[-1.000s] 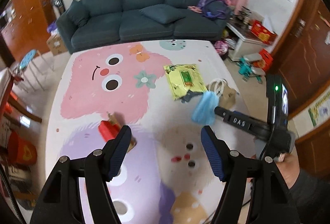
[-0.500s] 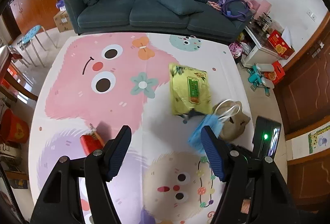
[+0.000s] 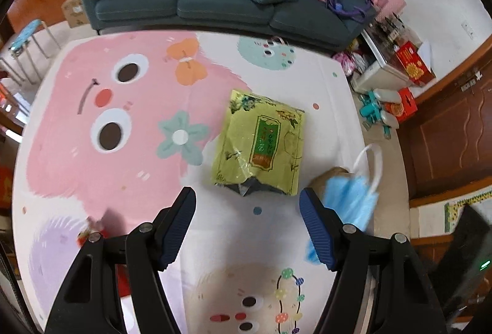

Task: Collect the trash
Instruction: 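Grasp the green snack bag with the left tool while the right tool grasps the blue face mask, then carry the green bag and blue mask with both tools over the black bin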

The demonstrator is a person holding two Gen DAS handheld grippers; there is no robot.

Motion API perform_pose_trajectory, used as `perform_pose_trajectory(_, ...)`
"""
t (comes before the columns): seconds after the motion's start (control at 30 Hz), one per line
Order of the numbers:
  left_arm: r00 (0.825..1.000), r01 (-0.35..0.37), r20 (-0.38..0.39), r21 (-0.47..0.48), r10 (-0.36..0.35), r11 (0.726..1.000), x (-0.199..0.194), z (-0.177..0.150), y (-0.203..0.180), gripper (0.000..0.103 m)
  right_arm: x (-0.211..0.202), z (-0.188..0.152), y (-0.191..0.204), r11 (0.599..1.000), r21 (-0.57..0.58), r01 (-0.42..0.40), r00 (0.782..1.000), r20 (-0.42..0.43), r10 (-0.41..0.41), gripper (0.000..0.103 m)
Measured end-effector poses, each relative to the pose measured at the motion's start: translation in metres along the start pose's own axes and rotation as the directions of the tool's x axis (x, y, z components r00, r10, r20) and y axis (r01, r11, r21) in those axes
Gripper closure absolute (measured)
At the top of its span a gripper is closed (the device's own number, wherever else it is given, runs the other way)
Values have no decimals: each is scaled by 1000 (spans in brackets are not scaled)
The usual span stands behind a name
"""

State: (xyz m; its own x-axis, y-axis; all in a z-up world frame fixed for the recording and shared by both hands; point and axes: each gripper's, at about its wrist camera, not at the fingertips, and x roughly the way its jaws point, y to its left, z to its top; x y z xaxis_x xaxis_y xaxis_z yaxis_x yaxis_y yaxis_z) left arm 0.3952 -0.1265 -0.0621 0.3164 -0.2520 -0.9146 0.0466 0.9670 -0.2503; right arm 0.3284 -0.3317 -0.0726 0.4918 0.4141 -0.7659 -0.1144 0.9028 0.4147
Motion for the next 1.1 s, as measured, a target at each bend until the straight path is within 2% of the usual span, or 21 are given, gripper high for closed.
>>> perform_pose_trajectory(0.17, 997, 10, -75, 1, -10, 1000, 39, 20, 9, 35, 13, 36, -15, 998, 27, 59, 998, 34, -60, 98)
perform_pose_trajectory(0.3, 993, 4, -120, -5, -4, 1000, 69, 31, 18, 35, 34, 58, -10, 993, -14, 121, 992, 51, -120, 98)
perform_pose_trajectory(0.4, 989, 6, -148, -2, -6, 1000, 87, 36, 19, 35, 56, 66, -6, 984, -45, 170, 985, 28, -169, 98)
perform_pose_trajectory(0.53, 985, 7, -171, 21, -4, 1000, 107, 39, 13, 35, 80, 68, -6, 971, -88, 223, 975, -7, -224, 98)
perform_pose_trajectory(0.73, 985, 22, -172, 31, -16, 999, 123, 42, 6, 35, 95, 62, 3, 961, -152, 233, 970, -26, -240, 97)
perform_pose_trajectory(0.93, 986, -20, -161, 68, 31, 998, 128, 45, -5, 36, 103, 61, -5, 960, -155, 235, 966, -68, -248, 98)
perform_pose_trajectory(0.97, 987, -20, -155, 73, 31, 997, 127, 45, -7, 39, 104, 60, -6, 961, -151, 232, 967, -75, -245, 98)
perform_pose_trajectory(1.03, 989, 1, -148, 77, 10, 997, 127, 45, -12, 62, 106, 58, -8, 964, -144, 224, 967, -87, -238, 98)
perform_pose_trajectory(1.1, 989, 15, -149, 64, -6, 998, 128, 45, -14, 71, 105, 56, -8, 966, -139, 217, 969, -89, -231, 98)
